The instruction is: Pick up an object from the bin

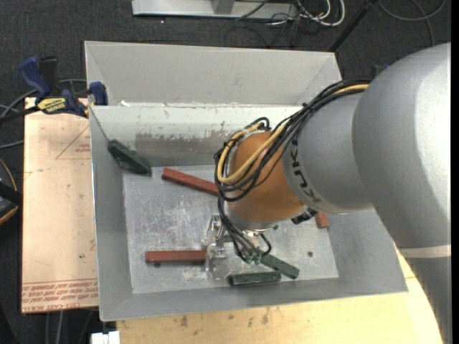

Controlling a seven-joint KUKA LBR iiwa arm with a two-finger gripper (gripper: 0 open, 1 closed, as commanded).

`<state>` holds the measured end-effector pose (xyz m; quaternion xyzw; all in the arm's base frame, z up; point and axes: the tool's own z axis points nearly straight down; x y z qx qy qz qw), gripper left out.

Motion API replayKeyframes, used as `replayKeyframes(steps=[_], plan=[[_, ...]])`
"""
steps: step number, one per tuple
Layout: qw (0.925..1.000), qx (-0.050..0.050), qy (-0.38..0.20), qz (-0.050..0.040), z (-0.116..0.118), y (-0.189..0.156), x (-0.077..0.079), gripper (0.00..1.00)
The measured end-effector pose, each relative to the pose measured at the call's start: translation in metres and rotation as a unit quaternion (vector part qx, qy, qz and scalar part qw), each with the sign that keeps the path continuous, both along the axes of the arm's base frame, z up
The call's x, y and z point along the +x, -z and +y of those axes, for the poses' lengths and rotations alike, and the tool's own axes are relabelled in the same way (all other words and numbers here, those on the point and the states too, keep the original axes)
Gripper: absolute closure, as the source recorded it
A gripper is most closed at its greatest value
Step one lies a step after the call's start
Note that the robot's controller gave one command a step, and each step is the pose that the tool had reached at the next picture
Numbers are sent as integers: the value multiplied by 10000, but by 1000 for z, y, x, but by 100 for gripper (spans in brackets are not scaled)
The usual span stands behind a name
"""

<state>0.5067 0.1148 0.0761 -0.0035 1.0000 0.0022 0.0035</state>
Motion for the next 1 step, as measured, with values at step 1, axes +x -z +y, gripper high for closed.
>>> replayKeyframes(steps=[1], plan=[[10000, -17, 12, 29, -16, -184, 2, 100]])
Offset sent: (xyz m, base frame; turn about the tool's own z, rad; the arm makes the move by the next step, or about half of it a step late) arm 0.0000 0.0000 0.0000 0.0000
